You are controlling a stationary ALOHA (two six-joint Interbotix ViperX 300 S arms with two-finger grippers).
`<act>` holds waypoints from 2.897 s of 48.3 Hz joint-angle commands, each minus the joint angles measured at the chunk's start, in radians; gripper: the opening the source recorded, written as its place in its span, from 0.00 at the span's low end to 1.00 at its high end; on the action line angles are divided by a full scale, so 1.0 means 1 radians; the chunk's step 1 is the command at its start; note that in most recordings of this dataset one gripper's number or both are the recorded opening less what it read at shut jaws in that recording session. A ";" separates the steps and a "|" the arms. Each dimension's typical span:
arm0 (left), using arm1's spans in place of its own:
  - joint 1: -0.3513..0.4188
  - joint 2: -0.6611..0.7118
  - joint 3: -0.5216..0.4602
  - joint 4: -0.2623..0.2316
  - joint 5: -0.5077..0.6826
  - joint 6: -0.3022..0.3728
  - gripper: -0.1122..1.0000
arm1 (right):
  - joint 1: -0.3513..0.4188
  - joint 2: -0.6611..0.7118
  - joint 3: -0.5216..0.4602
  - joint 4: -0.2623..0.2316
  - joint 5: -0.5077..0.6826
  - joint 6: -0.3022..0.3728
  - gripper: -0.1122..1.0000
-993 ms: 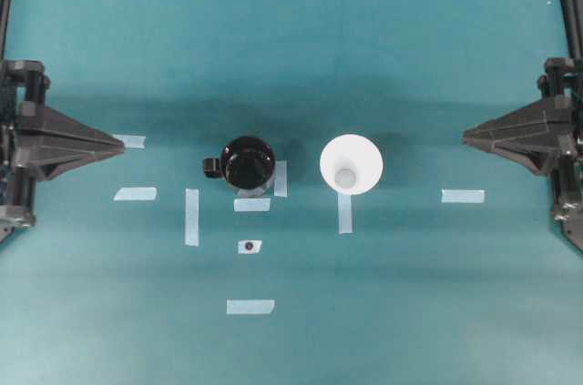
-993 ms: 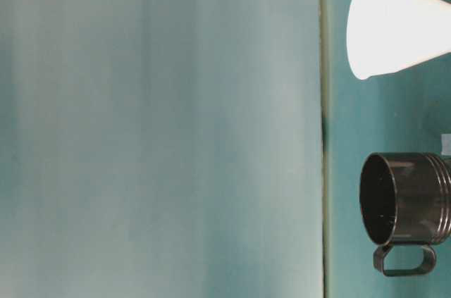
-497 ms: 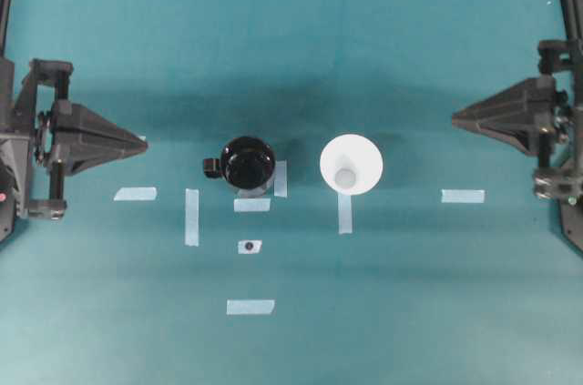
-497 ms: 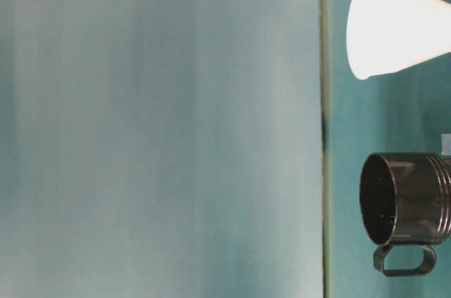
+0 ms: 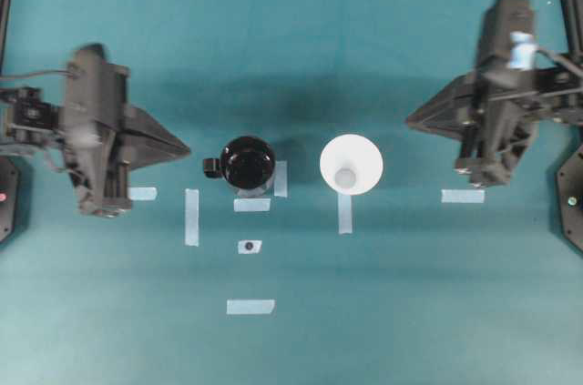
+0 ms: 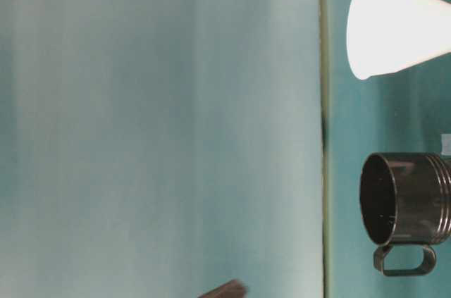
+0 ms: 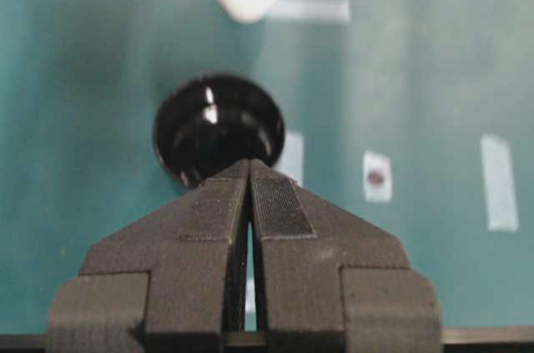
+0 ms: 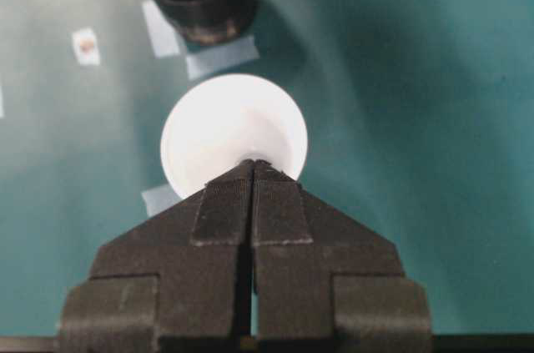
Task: Holding the cup holder with the left arm, the right arm places the cup into the cup holder.
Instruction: 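Move left gripper over black cup holder and right gripper over white cup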
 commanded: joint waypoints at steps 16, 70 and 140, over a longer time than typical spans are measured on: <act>0.006 0.029 -0.063 0.009 0.107 0.037 0.12 | -0.006 0.152 -0.127 -0.017 0.080 0.008 0.10; 0.012 0.249 -0.153 0.009 0.221 0.140 0.12 | -0.012 0.351 -0.210 -0.081 0.150 -0.005 0.10; 0.032 0.264 -0.140 0.009 0.138 0.143 0.32 | -0.009 0.394 -0.204 -0.074 0.124 0.008 0.99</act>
